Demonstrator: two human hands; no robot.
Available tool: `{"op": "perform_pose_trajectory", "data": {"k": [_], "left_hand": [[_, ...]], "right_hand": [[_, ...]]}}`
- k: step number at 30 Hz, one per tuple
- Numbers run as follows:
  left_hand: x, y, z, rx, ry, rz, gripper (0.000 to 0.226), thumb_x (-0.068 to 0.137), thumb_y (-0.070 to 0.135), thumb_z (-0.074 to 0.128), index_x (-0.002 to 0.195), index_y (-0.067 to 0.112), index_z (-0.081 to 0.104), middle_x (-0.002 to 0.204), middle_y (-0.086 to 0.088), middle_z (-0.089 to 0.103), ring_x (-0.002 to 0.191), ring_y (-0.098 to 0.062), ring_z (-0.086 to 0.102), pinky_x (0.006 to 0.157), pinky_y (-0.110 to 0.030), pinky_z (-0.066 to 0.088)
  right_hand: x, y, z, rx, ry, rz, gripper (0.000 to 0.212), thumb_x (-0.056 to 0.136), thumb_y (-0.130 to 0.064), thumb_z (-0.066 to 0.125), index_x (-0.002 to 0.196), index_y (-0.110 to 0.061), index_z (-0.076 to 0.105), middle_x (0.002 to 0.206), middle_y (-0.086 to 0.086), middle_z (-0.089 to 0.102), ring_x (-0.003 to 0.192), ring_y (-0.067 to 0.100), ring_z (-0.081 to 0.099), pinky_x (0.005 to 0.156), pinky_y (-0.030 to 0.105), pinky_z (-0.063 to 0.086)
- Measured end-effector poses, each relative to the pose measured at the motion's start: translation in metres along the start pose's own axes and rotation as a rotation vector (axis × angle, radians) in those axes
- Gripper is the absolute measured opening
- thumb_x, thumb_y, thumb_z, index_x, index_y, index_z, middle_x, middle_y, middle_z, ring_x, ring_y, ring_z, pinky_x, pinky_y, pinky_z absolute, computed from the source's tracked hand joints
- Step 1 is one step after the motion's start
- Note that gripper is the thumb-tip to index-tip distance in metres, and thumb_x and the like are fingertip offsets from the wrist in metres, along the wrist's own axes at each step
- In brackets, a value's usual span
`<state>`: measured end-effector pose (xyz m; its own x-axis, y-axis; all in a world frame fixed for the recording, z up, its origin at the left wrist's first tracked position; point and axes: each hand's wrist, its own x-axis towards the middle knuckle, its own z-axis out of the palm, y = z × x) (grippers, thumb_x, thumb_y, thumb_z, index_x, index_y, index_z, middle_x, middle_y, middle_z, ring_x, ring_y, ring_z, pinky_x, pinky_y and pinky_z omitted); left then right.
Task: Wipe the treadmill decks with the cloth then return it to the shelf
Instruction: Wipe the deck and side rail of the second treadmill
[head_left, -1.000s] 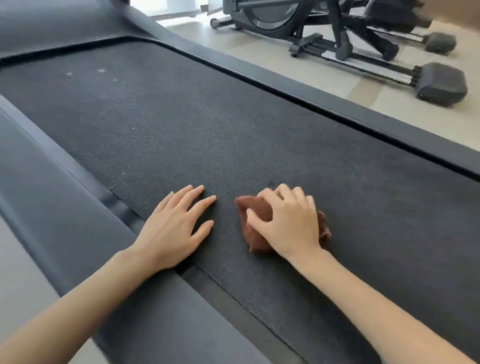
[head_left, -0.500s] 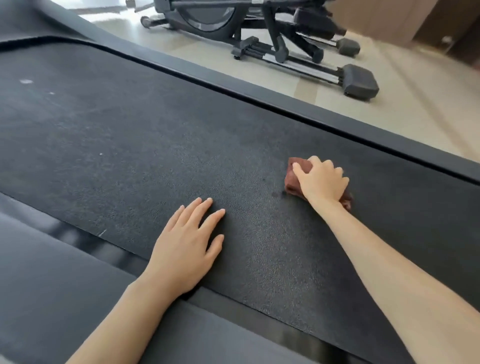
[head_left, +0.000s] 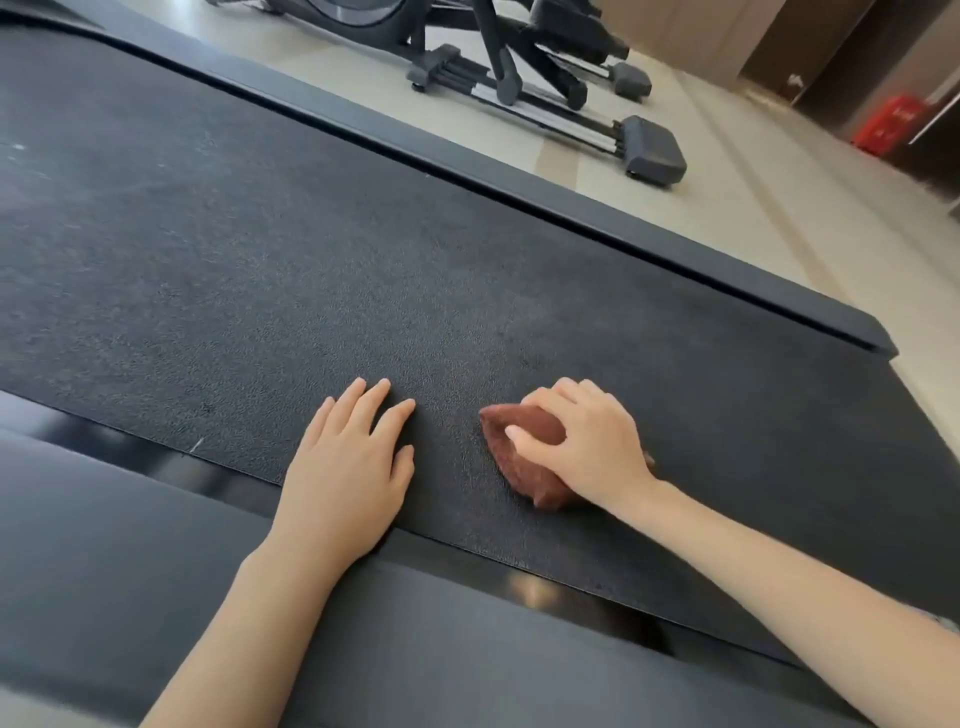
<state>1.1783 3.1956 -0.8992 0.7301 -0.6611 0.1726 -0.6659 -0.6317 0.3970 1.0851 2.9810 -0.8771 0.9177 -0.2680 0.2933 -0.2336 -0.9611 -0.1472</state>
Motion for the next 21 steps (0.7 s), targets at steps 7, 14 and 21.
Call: {"op": "perform_pose_trajectory", "data": {"k": [7,14,21], "left_hand": [[-0.003,-0.003,0.002,-0.013,0.005,0.025,0.05,0.094,0.04,0.041,0.141,0.023,0.037,0.153,0.001,0.026,0.144,-0.018,0.011,0.115,-0.033,0.0],[0.038,-0.019,-0.004,0.069,-0.08,0.106,0.075,0.079,0.058,0.003,0.144,0.032,0.028,0.154,0.01,0.018,0.144,-0.012,0.006,0.116,-0.034,-0.004],[0.04,-0.024,-0.003,0.081,-0.132,0.113,0.062,0.088,0.053,0.015,0.14,0.03,0.038,0.15,0.011,0.027,0.142,-0.011,0.013,0.117,-0.037,0.008]], "right_hand": [[0.117,0.047,0.031,-0.151,0.04,0.346,0.04,0.089,-0.055,0.047,0.112,-0.025,0.061,0.114,0.008,0.061,0.107,0.032,0.052,0.085,0.04,0.04],[0.045,0.01,0.023,0.058,0.041,-0.242,0.046,0.077,-0.073,0.045,0.098,-0.034,0.059,0.089,-0.009,0.053,0.082,0.016,0.048,0.072,0.033,0.039],[0.166,0.043,0.051,-0.006,0.088,-0.042,0.039,0.083,-0.058,0.052,0.102,-0.026,0.065,0.099,0.003,0.061,0.097,0.026,0.055,0.081,0.037,0.043]]}}
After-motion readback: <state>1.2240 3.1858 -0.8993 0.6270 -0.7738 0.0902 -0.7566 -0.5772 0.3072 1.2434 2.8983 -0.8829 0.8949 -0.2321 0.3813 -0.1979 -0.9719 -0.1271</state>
